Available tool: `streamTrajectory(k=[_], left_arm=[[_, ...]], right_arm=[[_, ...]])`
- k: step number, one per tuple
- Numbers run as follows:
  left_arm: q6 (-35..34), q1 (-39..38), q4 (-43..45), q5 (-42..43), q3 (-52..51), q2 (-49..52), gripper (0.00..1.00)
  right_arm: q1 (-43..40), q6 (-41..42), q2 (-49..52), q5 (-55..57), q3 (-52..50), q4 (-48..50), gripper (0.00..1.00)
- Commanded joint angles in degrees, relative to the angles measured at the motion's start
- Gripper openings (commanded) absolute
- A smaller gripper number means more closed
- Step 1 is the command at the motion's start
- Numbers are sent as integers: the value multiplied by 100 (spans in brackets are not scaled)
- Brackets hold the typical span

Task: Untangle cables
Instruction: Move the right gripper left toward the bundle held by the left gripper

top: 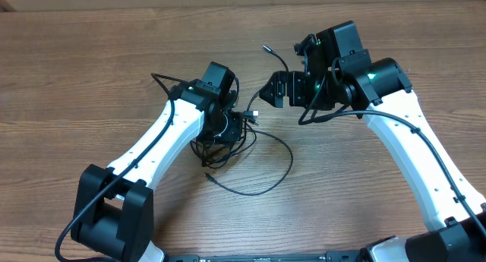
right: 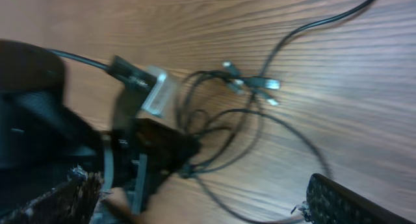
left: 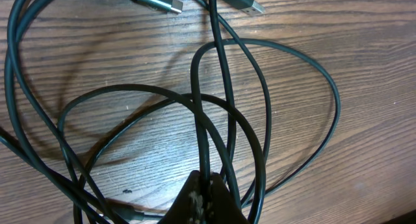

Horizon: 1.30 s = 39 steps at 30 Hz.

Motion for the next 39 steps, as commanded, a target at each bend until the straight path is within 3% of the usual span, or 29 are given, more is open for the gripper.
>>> streamTrajectory(k=[1, 29, 39], left_arm=[[153, 15, -26, 37, 144, -13, 5], [155, 197, -44, 120, 144, -13, 4], [376, 785, 70, 1471, 144, -13, 4]], right_arm=[[-15, 688, 15, -402, 120, 81, 100], [590, 859, 1121, 103, 118, -402, 100], [638, 1176, 1121, 525, 118, -90, 100]])
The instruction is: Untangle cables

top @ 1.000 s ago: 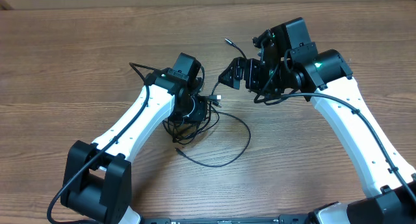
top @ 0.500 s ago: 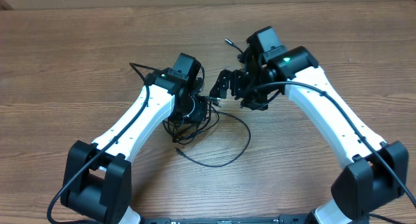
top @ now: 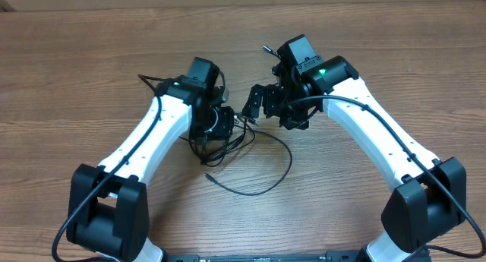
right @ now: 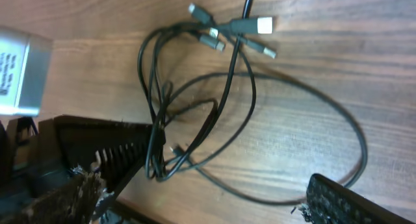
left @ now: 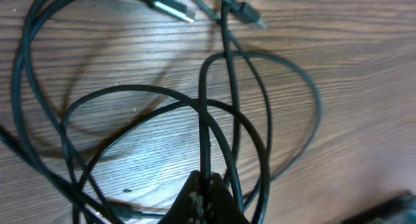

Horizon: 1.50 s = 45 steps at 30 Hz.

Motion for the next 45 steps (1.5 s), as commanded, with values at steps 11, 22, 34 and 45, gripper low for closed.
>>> streamTrajectory(k=[11, 22, 34, 45], left_arm=[[494, 535, 105, 1390, 144, -13, 5], [754, 535, 107, 1373, 144, -13, 5], [835, 535, 103, 1222, 144, -11, 6], [835, 533, 105, 1220, 144, -11, 9]], right_arm=[[33, 129, 2, 315, 118, 205, 100], [33, 328, 9, 343, -540, 603, 100], [33, 754, 9, 341, -1775, 1574, 100], [33, 839, 9, 348, -2284, 2181, 100]])
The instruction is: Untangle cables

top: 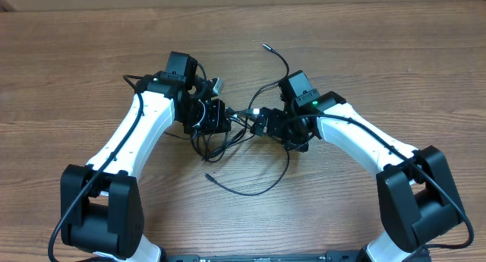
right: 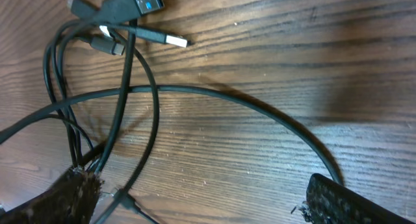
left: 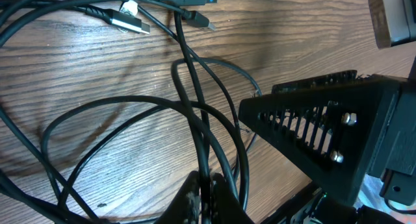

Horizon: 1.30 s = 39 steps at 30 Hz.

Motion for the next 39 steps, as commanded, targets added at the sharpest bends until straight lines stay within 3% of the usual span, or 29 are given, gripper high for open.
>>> streamTrajectory(k=[1, 14, 26, 29, 33, 35, 39], left_arm=[[153, 11, 24, 4, 144, -11, 9], [151, 22, 22, -334, 146, -13, 9], [153, 365, -238, 267, 841, -15, 5], [151, 369, -393, 264, 975, -15, 7], [157, 313, -883, 0, 957, -11, 18], [223, 273, -1176, -282, 933, -11, 20], [415, 144, -1561, -739, 763, -11, 20]], right_arm=[[33, 46, -2, 39, -98, 107, 100], [33, 42, -2, 149, -256, 251, 100], [-376, 42, -2, -402, -256, -140, 100], [-525, 42, -2, -1001, -256, -111, 100], [-656, 42, -2, -1615, -256, -125, 100], [-654, 44, -2, -1690, -256, -192, 97], [-616, 46, -2, -1687, -256, -365, 76]])
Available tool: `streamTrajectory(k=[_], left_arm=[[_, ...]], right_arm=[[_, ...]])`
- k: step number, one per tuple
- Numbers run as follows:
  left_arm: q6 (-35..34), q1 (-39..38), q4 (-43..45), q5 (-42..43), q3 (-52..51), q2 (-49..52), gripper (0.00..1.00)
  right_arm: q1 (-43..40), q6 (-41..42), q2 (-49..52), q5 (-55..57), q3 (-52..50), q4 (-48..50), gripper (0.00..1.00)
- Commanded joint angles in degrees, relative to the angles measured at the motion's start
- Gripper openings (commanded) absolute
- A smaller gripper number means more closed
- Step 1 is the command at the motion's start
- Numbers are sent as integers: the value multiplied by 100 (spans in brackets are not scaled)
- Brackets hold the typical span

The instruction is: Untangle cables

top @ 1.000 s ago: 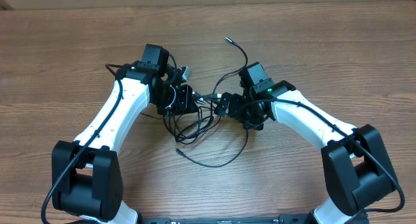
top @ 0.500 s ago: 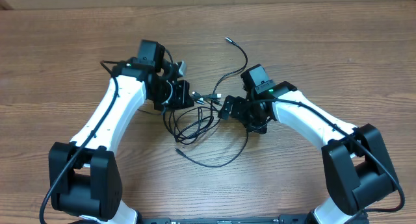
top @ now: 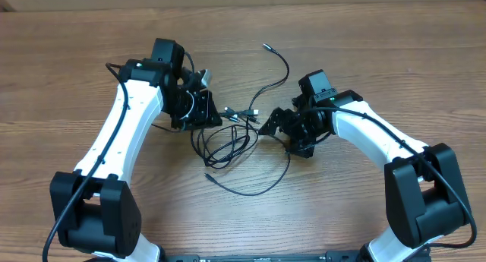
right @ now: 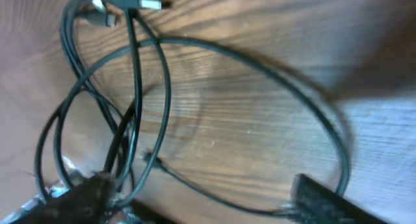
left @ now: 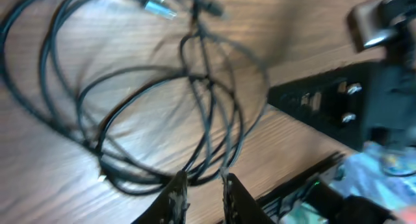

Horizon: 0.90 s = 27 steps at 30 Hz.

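Observation:
Several thin black cables [top: 228, 144] lie looped over one another on the wooden table, their USB plugs [top: 244, 113] bunched at the far side. One end [top: 265, 46] runs off toward the back, another tail [top: 250, 192] toward the front. My left gripper [top: 203, 110] sits at the tangle's left edge. In the left wrist view its fingers stand slightly apart [left: 201, 184], open, with the loops [left: 195, 107] just beyond the tips. My right gripper [top: 278, 125] is low at the tangle's right, wide open [right: 201, 195], with a big loop [right: 260, 94] lying between its fingers.
The wooden table [top: 395, 34] carries only the cables. The two arms face each other across the tangle, a short gap between their grippers.
My left gripper was shut on cable strands; now its fingers are apart, the strands lie free ahead of them, and it sits farther left. The right gripper shifted slightly right, still open.
First my left gripper was shut on strands in the tangle and the right hung open, high at the back right. The right then stood nearer, then low beside the tangle, while the left stood farther back-left each time. Now the left has let go.

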Motion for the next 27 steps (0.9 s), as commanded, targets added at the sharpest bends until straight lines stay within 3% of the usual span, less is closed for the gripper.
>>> streamTrajectory(k=[1, 8, 10, 19, 27], left_arm=[[260, -170, -188, -562, -179, -11, 20], [258, -439, -48, -1161, -811, -11, 21], [262, -466, 59, -1196, -964, -11, 21], [750, -492, 313, -1185, -1270, -11, 33], [1305, -614, 413, -1322, -1445, -11, 34]], right_arm=[[39, 13, -2, -243, -26, -101, 72], [162, 17, -2, -247, -24, -264, 41], [225, 24, -2, -245, -26, -262, 36], [393, 37, -2, -245, -26, -221, 42], [393, 35, -2, -243, -24, -184, 47]])
